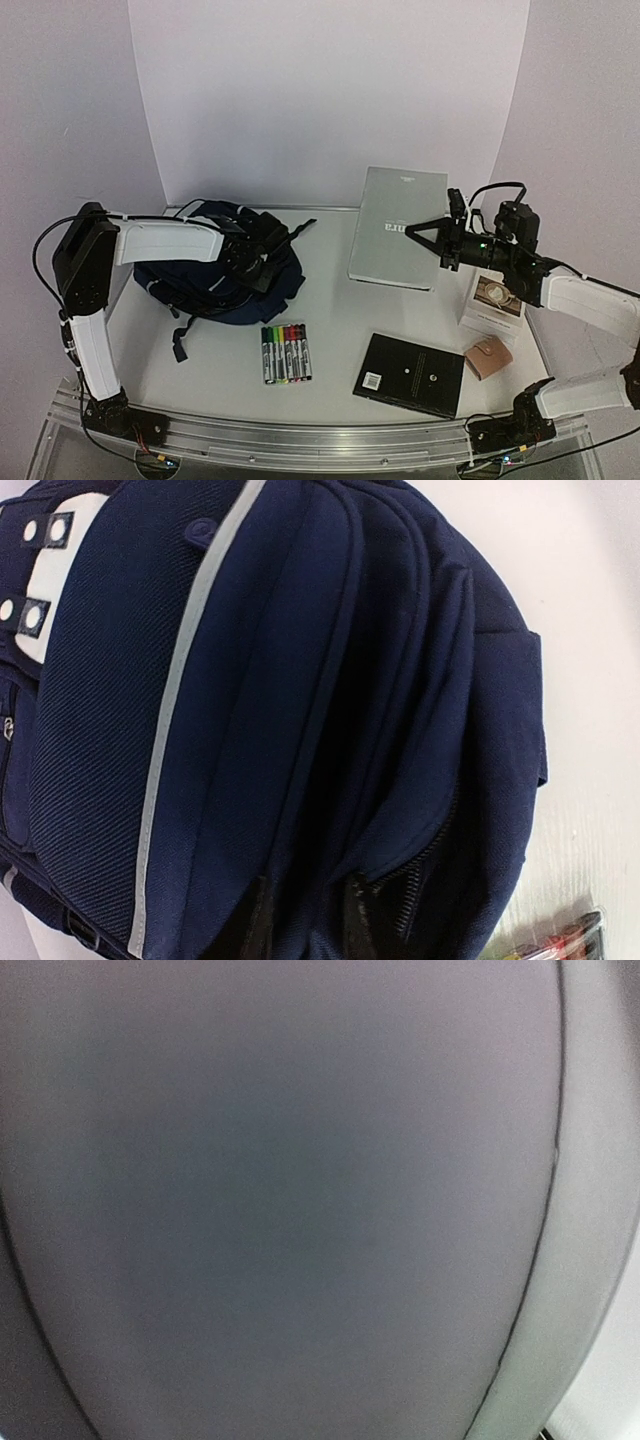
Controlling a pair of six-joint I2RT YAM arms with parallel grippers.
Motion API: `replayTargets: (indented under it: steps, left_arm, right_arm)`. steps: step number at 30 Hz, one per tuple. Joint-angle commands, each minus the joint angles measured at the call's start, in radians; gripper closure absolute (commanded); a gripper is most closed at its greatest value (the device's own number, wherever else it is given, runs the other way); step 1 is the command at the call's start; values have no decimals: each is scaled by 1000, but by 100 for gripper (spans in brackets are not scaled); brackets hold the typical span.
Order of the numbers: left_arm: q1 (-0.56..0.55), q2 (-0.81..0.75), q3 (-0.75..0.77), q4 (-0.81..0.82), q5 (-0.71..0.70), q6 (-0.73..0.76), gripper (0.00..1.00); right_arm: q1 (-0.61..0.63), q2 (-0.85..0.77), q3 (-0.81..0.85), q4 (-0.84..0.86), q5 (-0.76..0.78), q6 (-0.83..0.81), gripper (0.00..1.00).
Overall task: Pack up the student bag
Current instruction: Pick up the book from the center of the board, then place the book in the student bag.
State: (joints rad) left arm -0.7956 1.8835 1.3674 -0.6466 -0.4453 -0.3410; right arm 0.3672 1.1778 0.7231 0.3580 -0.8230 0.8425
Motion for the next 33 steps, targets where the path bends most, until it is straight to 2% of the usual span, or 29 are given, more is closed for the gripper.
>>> replayTargets:
  steps: [1,3,5,10,14,20,26,33]
  left_arm:
    - [9,-16,-8,66,34,35,85]
    - [10,-40,-37,117,99,45,95]
    - [10,-55,-49,142,129,48,100]
    - [9,-97,-8,101,81,41,100]
    - [4,-187,36,104,61,65,100]
    - [4,-288,103,167,254,132,100]
    - [4,-308,193,138,342,131,100]
    - [3,-364,190,191,456,113,100]
  right_arm:
    - [2,-25,1,68,6,4,67]
    - [2,-20,1,68,7,4,67]
    - [3,-15,3,68,7,4,67]
    - [2,-12,8,68,4,14,68]
    - [4,-13,13,68,7,49,67]
    - [29,36,19,68,17,131,67]
    - [145,155,36,74,47,158,68]
    - [246,299,43,160,65,246,68]
